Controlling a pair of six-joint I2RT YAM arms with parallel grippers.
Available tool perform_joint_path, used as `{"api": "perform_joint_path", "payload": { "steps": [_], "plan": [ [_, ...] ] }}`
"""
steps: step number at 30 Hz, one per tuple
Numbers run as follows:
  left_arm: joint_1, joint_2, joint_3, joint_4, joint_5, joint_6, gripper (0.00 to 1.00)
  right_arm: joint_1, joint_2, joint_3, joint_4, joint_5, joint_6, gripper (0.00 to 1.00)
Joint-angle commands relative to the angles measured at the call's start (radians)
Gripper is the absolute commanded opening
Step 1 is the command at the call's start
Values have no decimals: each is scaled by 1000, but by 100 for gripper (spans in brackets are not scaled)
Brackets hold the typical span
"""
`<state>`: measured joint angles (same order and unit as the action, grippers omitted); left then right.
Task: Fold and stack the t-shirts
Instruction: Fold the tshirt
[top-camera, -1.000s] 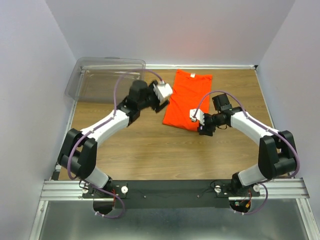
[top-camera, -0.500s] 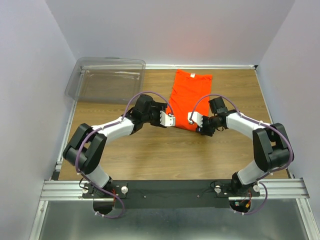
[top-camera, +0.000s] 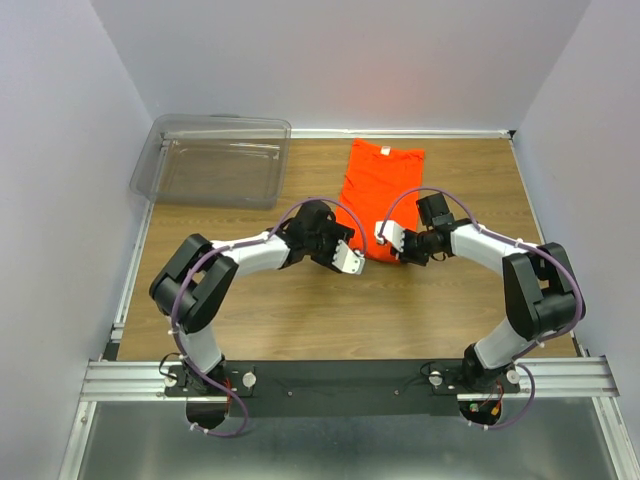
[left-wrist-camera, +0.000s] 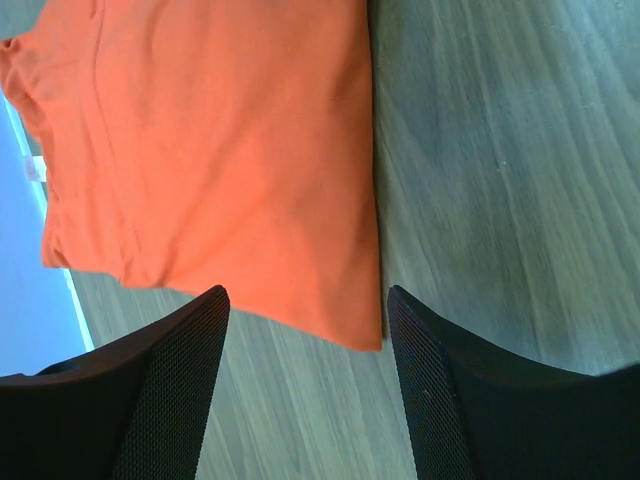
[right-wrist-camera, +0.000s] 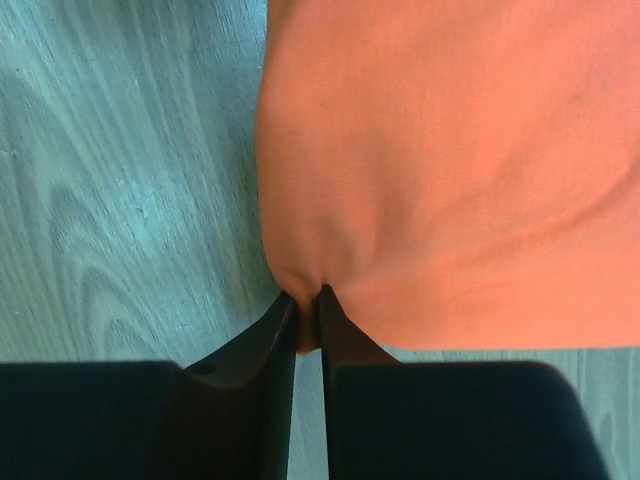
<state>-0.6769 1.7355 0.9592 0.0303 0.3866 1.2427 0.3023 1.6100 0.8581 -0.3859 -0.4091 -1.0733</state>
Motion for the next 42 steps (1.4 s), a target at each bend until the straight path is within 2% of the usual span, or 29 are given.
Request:
{"api": "perform_joint_path", "payload": {
  "steps": [1, 5, 10, 13, 14, 16, 17, 19, 23, 28, 34, 38, 42],
  "plan": [
    [-30, 61, 48, -66, -67, 50, 70, 8, 31, 1, -16, 4, 35, 16],
    [-36, 116, 110, -99, -97, 52, 66, 8, 25, 10, -45, -14, 45, 12],
    [-38, 128, 87, -84, -120, 66, 61, 6, 14, 24, -62, -36, 55, 11],
    [-36, 139, 70, -67, -152, 80, 41, 0, 7, 32, -71, -46, 62, 8],
    [-38, 148, 67, -61, -160, 80, 30, -5, -1, 35, -76, -62, 68, 7],
    [-39, 156, 62, -44, -184, 78, 20, -15, -5, 38, -84, -76, 72, 7],
    [-39, 159, 61, -35, -187, 74, 11, -17, -10, 36, -88, -83, 72, 7],
    [-42, 165, 62, -35, -196, 64, 0, -26, -19, 35, -97, -97, 70, 6],
    [-52, 116, 47, -9, -154, 54, 0, -43, -39, 44, -131, -134, 59, 3],
    [-102, -14, -23, -29, -94, 58, 0, -46, -102, 77, -287, -171, -26, 1],
    [-236, -86, -33, -226, -23, -15, 0, -45, -212, 91, -539, -218, -135, 1],
    [-303, -105, 6, -358, 26, -78, 0, -45, -312, 79, -607, -198, -108, 1],
    [-273, -157, -11, -288, -2, -94, 0, -45, -331, 132, -582, -120, -21, 0]
  ]
}}
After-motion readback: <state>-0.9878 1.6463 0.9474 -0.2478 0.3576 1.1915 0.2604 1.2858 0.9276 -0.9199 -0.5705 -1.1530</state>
